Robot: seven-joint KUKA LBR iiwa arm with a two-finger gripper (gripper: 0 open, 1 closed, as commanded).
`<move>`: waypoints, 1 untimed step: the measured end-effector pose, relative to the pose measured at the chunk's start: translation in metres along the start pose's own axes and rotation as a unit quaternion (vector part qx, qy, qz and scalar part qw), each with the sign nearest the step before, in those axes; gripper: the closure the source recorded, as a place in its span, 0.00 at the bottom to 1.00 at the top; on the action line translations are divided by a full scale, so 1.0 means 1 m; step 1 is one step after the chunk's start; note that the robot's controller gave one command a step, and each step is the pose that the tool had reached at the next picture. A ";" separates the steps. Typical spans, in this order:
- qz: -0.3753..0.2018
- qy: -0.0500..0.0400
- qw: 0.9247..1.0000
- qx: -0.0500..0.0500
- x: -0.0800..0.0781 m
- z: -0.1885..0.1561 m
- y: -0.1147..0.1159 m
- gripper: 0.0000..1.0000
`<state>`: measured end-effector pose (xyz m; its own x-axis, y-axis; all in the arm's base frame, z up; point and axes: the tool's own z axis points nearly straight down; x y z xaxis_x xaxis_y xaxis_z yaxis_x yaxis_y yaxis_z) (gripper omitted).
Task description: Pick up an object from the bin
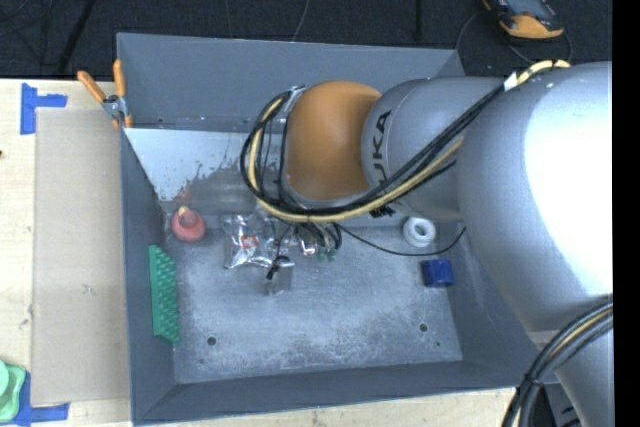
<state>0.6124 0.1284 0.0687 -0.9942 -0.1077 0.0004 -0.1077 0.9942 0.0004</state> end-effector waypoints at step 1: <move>0.001 -0.002 1.000 0.000 -0.001 -0.002 0.000 1.00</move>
Offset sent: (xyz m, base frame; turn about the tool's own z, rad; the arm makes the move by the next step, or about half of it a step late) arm 0.0000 0.0000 0.0000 0.0000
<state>0.6139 0.1284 0.0711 -0.9943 -0.1062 -0.0039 -0.1062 0.9943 0.0009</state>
